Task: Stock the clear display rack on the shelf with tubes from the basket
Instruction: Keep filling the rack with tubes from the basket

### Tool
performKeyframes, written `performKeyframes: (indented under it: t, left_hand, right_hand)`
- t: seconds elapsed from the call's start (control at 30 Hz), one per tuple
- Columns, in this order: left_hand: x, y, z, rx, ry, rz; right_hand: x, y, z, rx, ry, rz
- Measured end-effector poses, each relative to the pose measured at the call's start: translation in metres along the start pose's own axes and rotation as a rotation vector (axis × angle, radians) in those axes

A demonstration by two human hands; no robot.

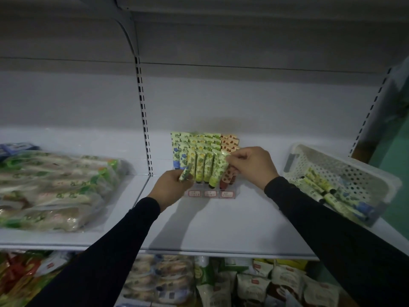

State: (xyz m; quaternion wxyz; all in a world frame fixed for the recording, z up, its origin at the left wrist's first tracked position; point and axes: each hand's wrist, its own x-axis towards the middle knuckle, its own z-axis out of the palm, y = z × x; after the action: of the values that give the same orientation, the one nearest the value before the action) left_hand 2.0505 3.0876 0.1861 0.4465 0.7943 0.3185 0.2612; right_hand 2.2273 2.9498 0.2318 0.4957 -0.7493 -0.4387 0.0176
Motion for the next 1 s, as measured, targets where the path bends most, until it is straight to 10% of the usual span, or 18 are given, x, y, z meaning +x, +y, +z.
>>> performKeyframes:
  t: [1.0]
  left_hand:
    - [0.010, -0.035, 0.000, 0.102, -0.010, -0.027]
  right_hand:
    - [0.015, 0.015, 0.035, -0.448, 0.034, -0.155]
